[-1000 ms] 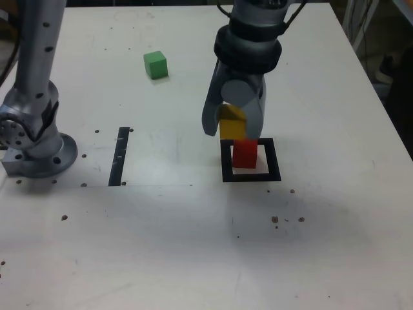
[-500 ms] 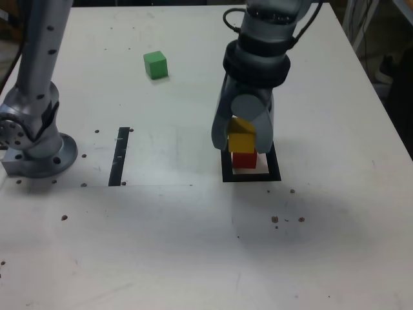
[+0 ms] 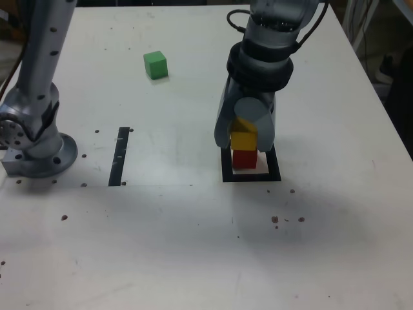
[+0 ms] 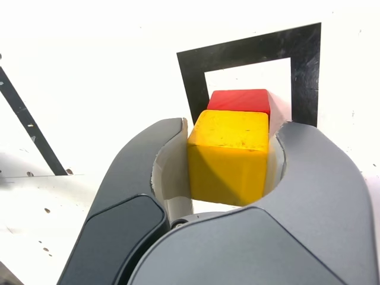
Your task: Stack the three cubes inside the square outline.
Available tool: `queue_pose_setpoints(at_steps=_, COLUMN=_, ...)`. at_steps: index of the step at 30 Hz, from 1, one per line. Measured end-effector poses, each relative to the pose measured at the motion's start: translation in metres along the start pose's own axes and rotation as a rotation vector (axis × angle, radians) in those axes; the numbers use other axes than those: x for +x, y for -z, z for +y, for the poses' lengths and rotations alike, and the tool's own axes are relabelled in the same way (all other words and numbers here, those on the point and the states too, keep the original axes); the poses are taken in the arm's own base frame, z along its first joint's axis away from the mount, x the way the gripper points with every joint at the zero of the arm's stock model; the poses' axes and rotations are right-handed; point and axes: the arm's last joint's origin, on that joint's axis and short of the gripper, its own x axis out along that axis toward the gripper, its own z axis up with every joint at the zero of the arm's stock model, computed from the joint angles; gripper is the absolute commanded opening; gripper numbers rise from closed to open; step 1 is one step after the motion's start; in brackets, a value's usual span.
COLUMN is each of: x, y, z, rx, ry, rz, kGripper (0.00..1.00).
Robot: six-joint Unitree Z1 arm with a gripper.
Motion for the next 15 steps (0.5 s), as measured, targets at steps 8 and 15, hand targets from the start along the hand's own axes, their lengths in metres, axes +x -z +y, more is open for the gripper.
queue_pose_setpoints(at_steps=8, x=-0.0016, y=0.0013, z=-0.0005, rx=0.001, ry=0.011, rz=0.011, kGripper=0.64)
queue_pose_setpoints(at_steps=15, x=-0.0043, y=0.0007, z=-0.0003, rx=0.0, ry=0.012, rz=0.002, kGripper=0.99)
